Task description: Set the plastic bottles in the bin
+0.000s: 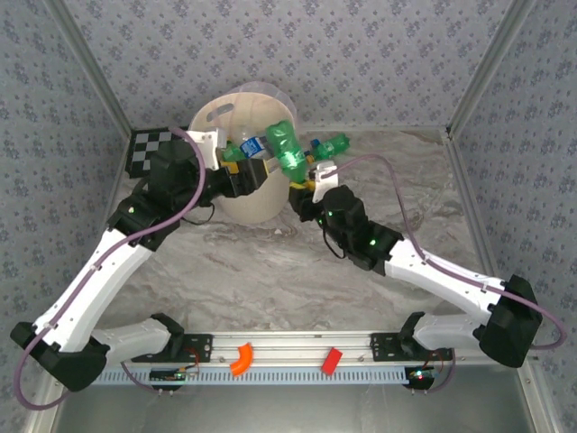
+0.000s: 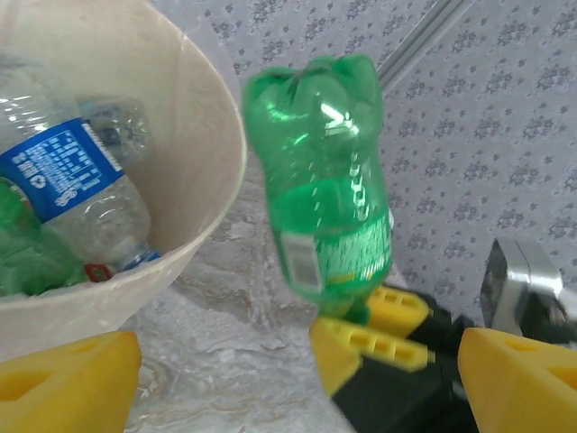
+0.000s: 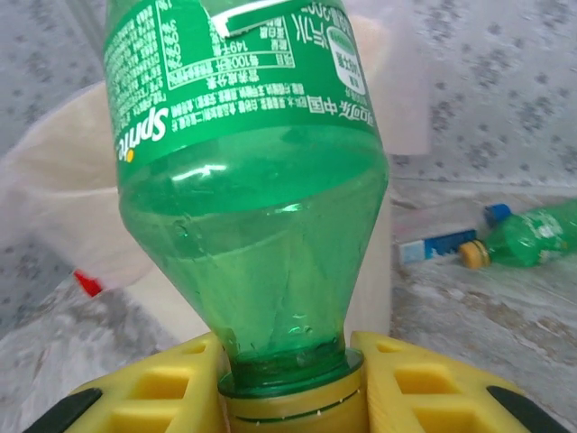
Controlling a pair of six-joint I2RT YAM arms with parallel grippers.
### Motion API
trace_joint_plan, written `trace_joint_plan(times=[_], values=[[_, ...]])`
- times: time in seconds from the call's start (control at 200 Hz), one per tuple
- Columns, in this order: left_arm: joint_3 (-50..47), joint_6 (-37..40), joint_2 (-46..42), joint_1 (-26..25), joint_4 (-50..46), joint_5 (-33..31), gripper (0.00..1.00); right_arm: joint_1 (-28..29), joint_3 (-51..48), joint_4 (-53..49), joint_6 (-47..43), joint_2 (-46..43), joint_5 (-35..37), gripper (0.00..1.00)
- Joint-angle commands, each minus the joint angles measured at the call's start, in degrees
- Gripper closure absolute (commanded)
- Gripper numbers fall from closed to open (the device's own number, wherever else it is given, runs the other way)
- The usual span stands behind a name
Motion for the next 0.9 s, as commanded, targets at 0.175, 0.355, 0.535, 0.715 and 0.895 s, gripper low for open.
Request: trace_joint_plan(times=[0.175,0.355,0.535,0.715,0.895], values=[[4.0,-2.7,3.8,-0.5,5.2,3.4,0.15,6.5,4.2,3.7,-9.3,0.9,1.7,0.66],[4.4,-2.5,4.6,-0.5,5.3,2.0,0.22,8.0,4.1,4.9,-10.5,1.0,2.0,0.66],[5.5,-2.2,5.4,-0.5,5.1,1.5,0.41,8.0,4.5,4.1,-10.9,1.5,3.3,0.48],[11.4,-1.2,8.0,0.4,-1.3,-1.5,0.43,7.6,3.3,2.9,-10.2,-0.9,6.4,0.0],[18.7,-1.1,11.5,5.1,-6.1,-1.3,0.44,5.9,0.8,0.8,-9.1,-6.5,7.8,0.01]])
